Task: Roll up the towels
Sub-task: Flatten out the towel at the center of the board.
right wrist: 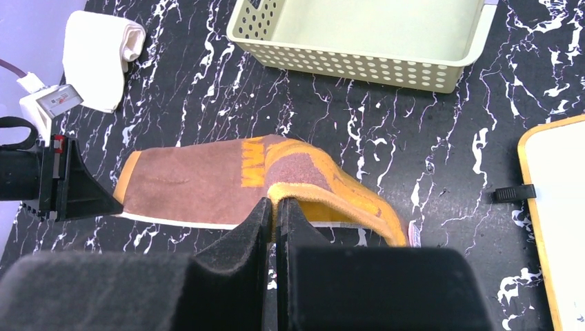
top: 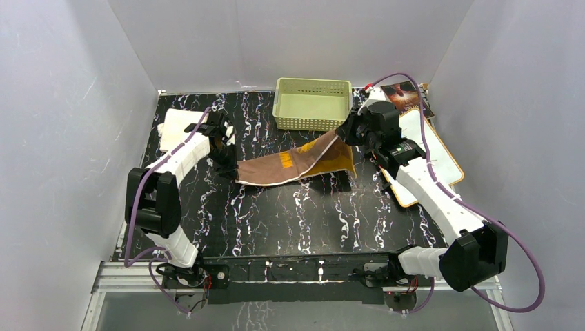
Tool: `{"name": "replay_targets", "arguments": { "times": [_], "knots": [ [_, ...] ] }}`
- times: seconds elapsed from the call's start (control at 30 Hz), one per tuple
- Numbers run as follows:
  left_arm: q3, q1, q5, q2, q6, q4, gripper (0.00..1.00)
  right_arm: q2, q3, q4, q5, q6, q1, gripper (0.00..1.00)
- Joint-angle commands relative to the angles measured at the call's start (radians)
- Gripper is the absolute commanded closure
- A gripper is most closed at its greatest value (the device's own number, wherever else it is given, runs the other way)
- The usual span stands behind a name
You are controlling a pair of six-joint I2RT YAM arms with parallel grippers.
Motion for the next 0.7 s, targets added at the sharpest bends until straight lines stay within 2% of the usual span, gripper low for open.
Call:
{"name": "replay_targets", "arguments": {
  "times": [0.0, 0.1, 0.2, 0.23, 0.3, 0.57, 0.67],
  "knots": [
    [0.020, -0.001, 0.051, 0.013, 0.039, -0.048, 0.86, -0.030, 0.002, 0.036, 0.015, -0.020, -0.004, 1.00],
    [0.019, 0.000, 0.067, 0.023, 0.046, -0.045, 0.85, -0.029, 0.002, 0.036, 0.015, -0.024, -0.004, 1.00],
    [0.026, 0.001, 0.078, 0.032, 0.059, -0.049, 0.75, -0.025, 0.002, 0.036, 0.014, -0.024, -0.004, 1.00],
    [0.027, 0.001, 0.081, 0.032, 0.062, -0.047, 0.79, -0.025, 0.002, 0.037, 0.013, -0.024, -0.004, 1.00],
    [0.022, 0.000, 0.082, 0.028, 0.063, -0.039, 1.00, -0.021, 0.003, 0.038, 0.012, -0.025, -0.004, 1.00],
    [0.033, 0.005, 0.045, -0.017, 0.050, -0.022, 1.00, -0.026, 0.010, 0.031, 0.017, -0.029, -0.004, 1.00],
    [0.051, 0.058, -0.002, -0.097, 0.005, -0.007, 1.00, -0.059, 0.015, 0.039, 0.026, -0.028, -0.004, 1.00]
  ]
}}
